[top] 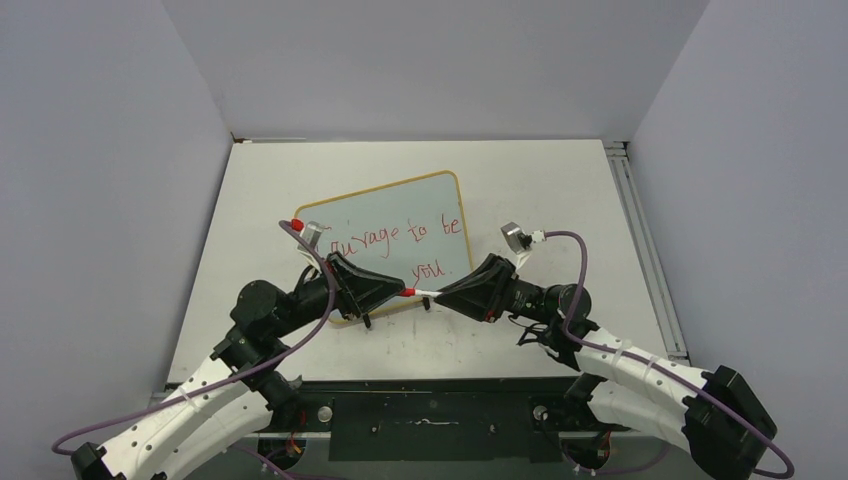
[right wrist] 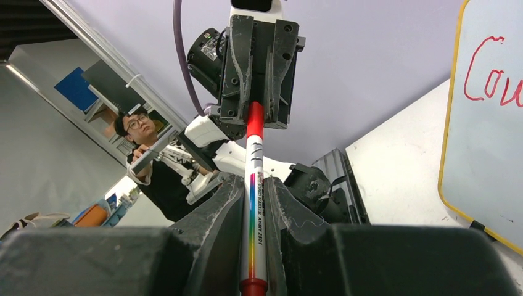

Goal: Write a sentence on the whiteboard
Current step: Insert the pen cap into the whiteboard marker.

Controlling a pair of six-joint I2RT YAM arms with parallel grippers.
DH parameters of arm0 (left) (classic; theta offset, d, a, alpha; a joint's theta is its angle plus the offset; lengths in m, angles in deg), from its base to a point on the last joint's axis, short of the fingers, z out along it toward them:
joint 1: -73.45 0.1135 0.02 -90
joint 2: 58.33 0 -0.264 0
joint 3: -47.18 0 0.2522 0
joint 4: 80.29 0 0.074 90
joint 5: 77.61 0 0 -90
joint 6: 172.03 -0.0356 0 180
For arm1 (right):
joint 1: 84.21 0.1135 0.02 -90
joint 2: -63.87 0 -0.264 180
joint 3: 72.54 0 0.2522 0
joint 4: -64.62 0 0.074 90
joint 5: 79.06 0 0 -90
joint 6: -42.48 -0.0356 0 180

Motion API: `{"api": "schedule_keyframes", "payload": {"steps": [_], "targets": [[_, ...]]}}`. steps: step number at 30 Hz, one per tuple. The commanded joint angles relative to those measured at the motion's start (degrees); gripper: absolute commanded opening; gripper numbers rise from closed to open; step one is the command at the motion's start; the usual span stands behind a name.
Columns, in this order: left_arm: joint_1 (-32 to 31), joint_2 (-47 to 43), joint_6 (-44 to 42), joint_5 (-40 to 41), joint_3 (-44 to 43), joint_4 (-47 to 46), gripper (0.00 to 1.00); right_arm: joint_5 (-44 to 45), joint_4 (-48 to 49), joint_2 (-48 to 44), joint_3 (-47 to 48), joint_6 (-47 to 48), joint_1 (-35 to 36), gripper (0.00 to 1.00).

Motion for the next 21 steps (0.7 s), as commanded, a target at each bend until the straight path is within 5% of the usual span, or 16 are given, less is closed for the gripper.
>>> {"api": "schedule_keyframes", "payload": {"steps": [1, 21], "targets": [[-0.81, 1.29, -0.34, -4.83, 0.04, -3.34, 0.0, 1.27, 2.34, 1.83, 3.24, 2.05, 2.82, 0.05], [-1.05, 1.76, -0.69, -7.78, 1.79, -5.46, 0.0, 4.31, 6.19, 6.13, 5.61, 2.82, 5.98, 0.05]]}}
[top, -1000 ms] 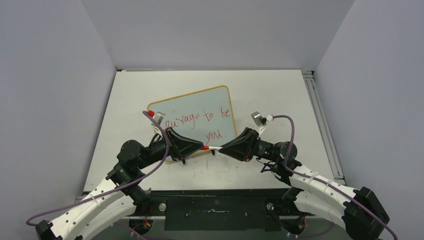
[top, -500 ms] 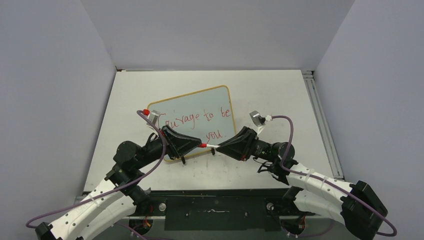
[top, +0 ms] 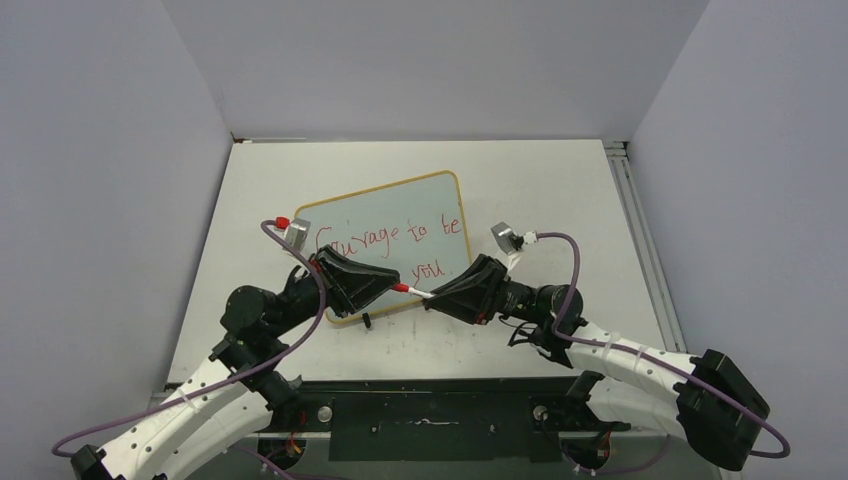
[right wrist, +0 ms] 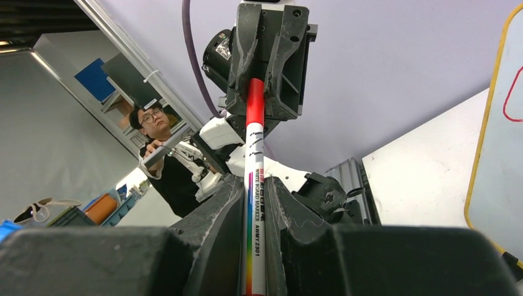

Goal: Write a sentence on the whiteboard
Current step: Insert the pen cap into the whiteboard marker.

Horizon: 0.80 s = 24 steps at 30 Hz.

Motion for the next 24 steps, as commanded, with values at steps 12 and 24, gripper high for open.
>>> {"api": "schedule_keyframes", "payload": {"steps": [12, 24], "targets": [[0.06, 0.64, -11.78, -4.29, -3.69, 16.26, 0.4, 12.18, -16.54, -8.92, 3.43, 10.73, 1.64, 0.05], [4.98, -0.87, -33.12, 13.25, -19.09, 41.06, 0.96, 53.03, -75.06, -24.6, 15.12, 28.57, 1.77, 0.06]]}}
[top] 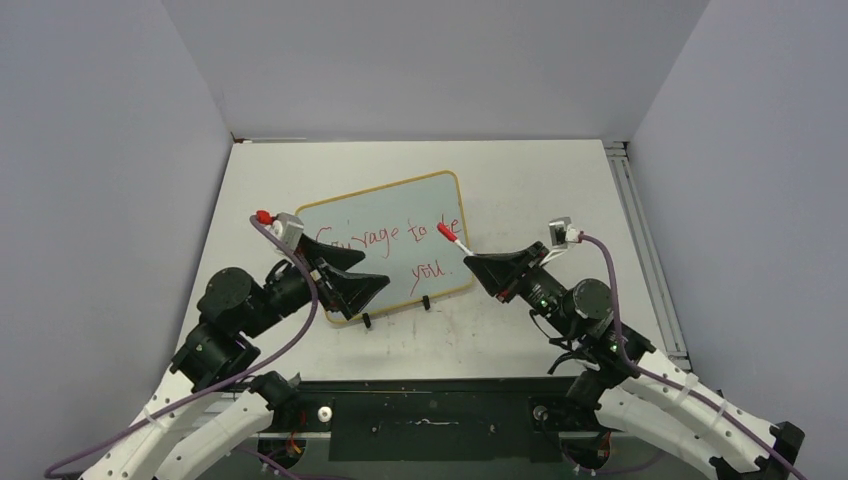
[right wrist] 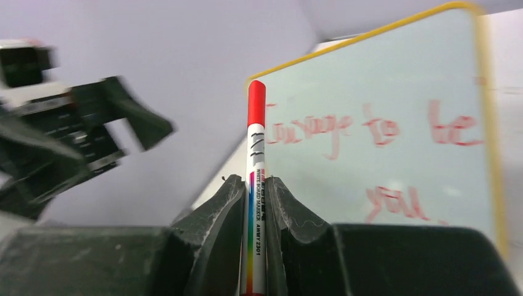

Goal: Write a sentence on the whiteboard
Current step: Insert the pen cap into the whiteboard marker, then put down the whiteboard marker at the center of the board.

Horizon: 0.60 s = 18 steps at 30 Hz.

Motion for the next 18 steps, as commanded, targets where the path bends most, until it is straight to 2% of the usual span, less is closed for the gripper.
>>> {"api": "schedule_keyframes", "payload": {"steps": [1, 6, 9, 12, 15, 18], "targets": [[1.53, 0.92, -10.37, 11.69, -5.34, 11.09, 0.96, 23.94, -25.93, -1.37, 6.36, 7.07, 0.35, 0.06], [2.9, -0.26, -12.16, 24.86, -2.81, 12.57, 0.99, 29.22, -29.95, 3.15, 7.88, 9.24, 0.37, 0.05], [3.04, -1.71, -14.65, 32.86, -0.69, 12.91, 0.97, 34.22, -30.67, 6.45, 6.84, 7.47, 0.31, 0.05], [3.04, -3.43, -15.68, 41.53, 1.35, 13.58, 0.97, 35.53, -29.57, 9.98, 5.43, 6.52, 0.22, 0.06], [3.04, -5.6, -16.87, 43.26, 4.06, 11.8, 0.97, 34.87, -27.5, 14.08, 3.2, 4.93, -1.1, 0.06], [3.04, -6.1, -18.79, 43.77, 3.85, 12.67, 0.97, 28.84, -23.35, 17.64, -0.43, 4.37, -5.53, 0.06]]}}
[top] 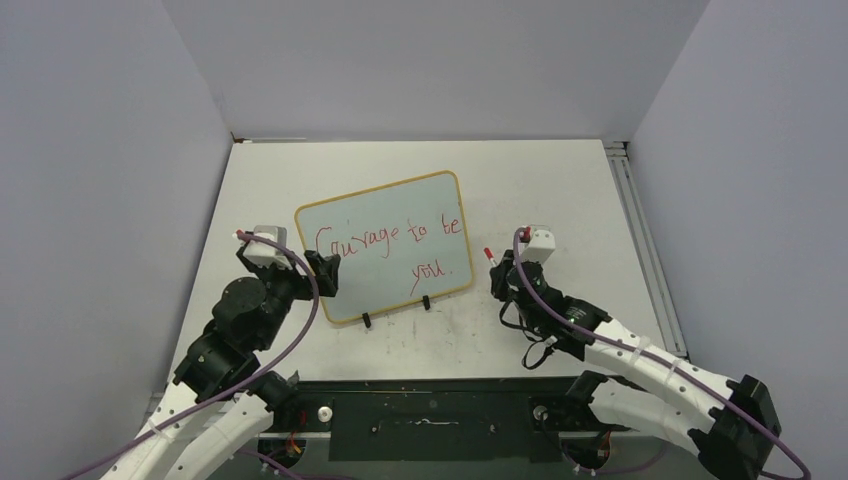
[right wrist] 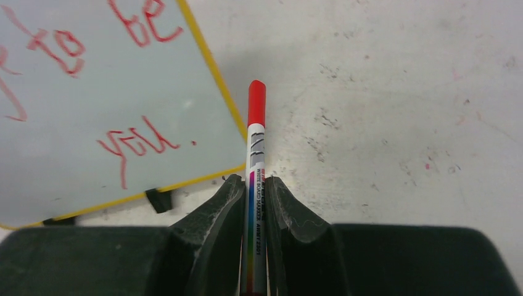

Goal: Write a sentence on the whiteboard
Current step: Put down the whiteboard marker at the center of the board.

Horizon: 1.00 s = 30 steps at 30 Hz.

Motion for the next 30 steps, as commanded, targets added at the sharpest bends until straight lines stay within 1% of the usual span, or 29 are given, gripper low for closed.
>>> {"api": "schedule_keyframes", "payload": {"steps": [1, 4, 13, 17, 22, 27, 30], "targets": [[0.28, -0.9, -4.36, 6.92, -0.64, -0.21, 0.97, -4.73, 5.97, 4.3, -5.2, -1.73, -6.01, 0.06], [0.28, -1.21, -5.94, 8.95, -0.65, 0.8, 0.96, -9.08, 11.16, 5.47, -9.47, -2.16, -9.77, 0.06], [0.45, -1.32, -5.32, 7.78, 0.44, 0.67, 0.96, -9.62, 16.01, 10.49, -12.81, -2.31, -10.52, 0.07], [0.82, -0.51, -4.86, 6.9, 0.26, 1.02, 0.96, -8.98, 16.22, 11.55, -13.29, -3.26, -10.62, 0.1], [2.36, -0.57, -4.14, 4.58, 0.61, 0.38, 0.96, -7.2, 13.98, 10.8, -12.28, -3.58, -10.73, 0.23], [3.85, -0.49, -4.37, 0.9, 0.97, -0.79, 0.96, -5.47, 9.21, 9.08, -10.05, -3.09, -10.71, 0.44], [4.38, 0.32, -3.72, 1.07, 0.45, -0.29, 0.96, -4.61, 6.79, 7.08, -8.26, -2.12, -10.79, 0.58]]}}
